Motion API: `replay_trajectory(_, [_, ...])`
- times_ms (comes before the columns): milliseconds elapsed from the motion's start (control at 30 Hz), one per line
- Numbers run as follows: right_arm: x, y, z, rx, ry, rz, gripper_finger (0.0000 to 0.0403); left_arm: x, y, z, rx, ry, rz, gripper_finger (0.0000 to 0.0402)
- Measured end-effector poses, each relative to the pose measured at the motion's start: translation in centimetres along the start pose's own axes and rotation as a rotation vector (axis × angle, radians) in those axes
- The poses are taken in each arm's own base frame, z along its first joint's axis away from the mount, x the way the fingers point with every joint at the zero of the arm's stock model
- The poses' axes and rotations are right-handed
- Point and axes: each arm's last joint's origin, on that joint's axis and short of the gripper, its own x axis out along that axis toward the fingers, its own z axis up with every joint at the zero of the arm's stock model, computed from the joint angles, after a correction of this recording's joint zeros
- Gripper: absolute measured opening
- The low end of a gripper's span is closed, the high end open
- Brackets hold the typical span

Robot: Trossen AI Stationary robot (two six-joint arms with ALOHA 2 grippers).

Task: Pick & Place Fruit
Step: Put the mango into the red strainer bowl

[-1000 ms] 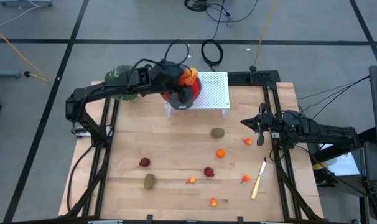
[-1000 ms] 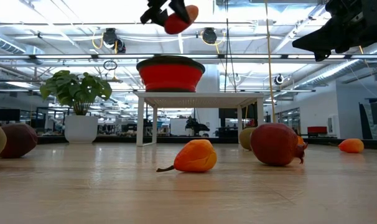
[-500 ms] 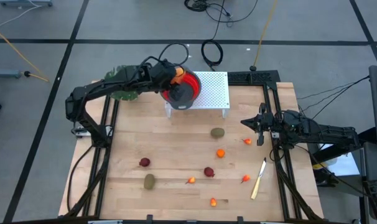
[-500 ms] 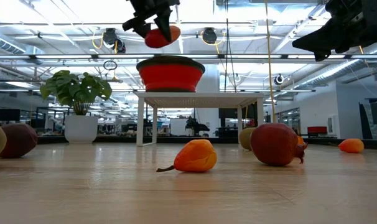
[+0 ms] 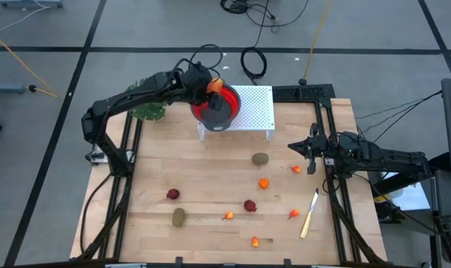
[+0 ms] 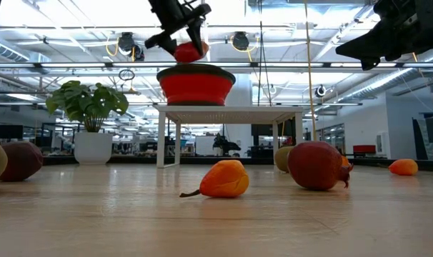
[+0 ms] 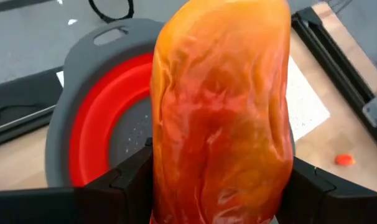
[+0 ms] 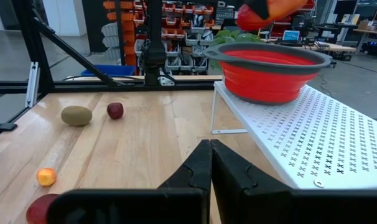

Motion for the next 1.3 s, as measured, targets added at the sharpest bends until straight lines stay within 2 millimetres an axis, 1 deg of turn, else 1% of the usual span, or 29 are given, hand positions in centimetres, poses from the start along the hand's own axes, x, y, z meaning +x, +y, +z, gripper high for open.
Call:
replay_trajectory(167, [0.0, 0.0, 0.0, 0.019, 0.004, 0.001, 0.0, 1.5, 0.1, 0.3, -0.019, 0.011, -0.009, 0.0243])
replay_trajectory(500, [0.0, 0.0, 0.0, 0.02, 0.004, 0.0, 0.0, 4.6, 0.5, 0.1, -0.02, 0.083, 0.034, 0.0243])
replay_trajectory(733, [0.0, 0.0, 0.0, 0.02, 0.004, 0.0, 0.0, 5.2, 0.5, -0.5, -0.006, 0.132, 0.057, 0.0243])
replay_trajectory(933, [0.0, 0.0, 0.0, 0.02, 0.002, 0.0, 0.0, 6.5, 0.1, -1.3, 0.015, 0.175, 0.084, 0.0243])
replay_trajectory(1033, [0.0, 0.0, 0.0, 0.021, 0.002, 0.0, 0.0, 6.9, 0.3, -1.6, 0.019, 0.211, 0.11, 0.0243])
replay_trajectory(1300, [0.0, 0.0, 0.0, 0.02, 0.001, 0.0, 0.0, 7.0, 0.2, -1.7, 0.009, 0.216, 0.119, 0.0243])
